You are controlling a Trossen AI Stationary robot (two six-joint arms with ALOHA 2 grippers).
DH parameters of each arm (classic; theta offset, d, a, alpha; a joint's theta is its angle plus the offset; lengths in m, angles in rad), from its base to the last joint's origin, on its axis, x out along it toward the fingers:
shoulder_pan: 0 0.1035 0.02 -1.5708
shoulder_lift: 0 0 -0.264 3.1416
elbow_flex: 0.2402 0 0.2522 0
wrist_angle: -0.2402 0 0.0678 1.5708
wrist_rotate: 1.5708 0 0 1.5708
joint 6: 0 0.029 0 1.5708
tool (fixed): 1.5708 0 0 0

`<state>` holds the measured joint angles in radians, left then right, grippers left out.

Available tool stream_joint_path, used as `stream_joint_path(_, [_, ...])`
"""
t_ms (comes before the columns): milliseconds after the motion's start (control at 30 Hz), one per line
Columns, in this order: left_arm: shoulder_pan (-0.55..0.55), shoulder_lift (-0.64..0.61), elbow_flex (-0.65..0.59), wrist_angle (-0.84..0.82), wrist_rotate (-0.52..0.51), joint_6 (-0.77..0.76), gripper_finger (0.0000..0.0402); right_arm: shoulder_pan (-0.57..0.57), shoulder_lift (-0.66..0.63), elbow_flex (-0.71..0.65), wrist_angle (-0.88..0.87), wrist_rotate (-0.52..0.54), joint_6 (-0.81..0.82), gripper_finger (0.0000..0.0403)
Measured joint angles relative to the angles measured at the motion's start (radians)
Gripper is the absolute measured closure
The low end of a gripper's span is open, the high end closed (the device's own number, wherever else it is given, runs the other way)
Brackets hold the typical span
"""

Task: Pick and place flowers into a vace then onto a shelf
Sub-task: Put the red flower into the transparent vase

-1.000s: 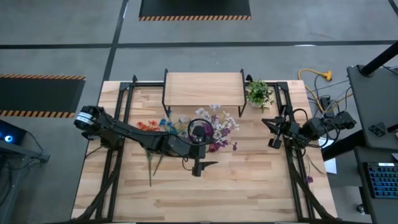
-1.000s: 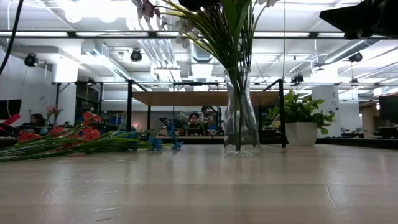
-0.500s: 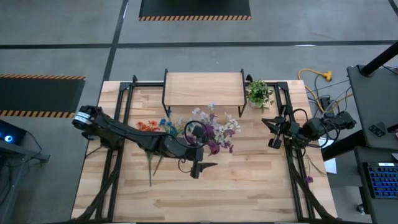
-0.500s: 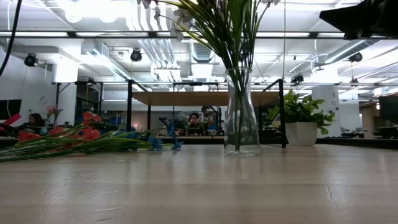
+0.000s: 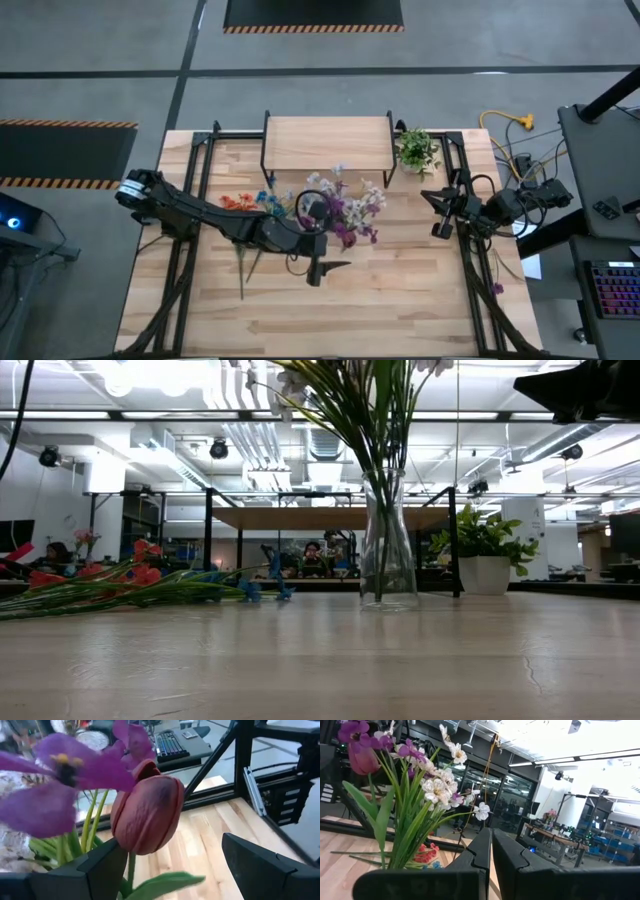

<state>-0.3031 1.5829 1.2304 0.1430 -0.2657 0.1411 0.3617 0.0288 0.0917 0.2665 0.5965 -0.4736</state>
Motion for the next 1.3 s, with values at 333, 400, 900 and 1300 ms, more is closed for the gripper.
stream_joint_path(333, [-0.007, -0.002, 0.000, -0.043, 0.023, -0.040, 0.0100, 0.000, 0.000, 0.000, 0.000, -0.002, 0.002, 0.0394])
stream_joint_path(400, [-0.008, -0.002, 0.000, -0.070, 0.026, -0.075, 0.0100, 0.000, 0.000, 0.000, 0.000, -0.002, 0.002, 0.0394])
stream_joint_path(900, [-0.008, -0.009, 0.001, -0.133, 0.063, -0.158, 0.0100, 0.000, 0.000, 0.000, 0.000, -0.002, 0.002, 0.0394])
stream_joint_path(1300, [-0.004, -0.009, 0.030, -0.190, 0.064, -0.203, 0.0100, 0.000, 0.000, 0.000, 0.001, -0.002, 0.002, 0.0394])
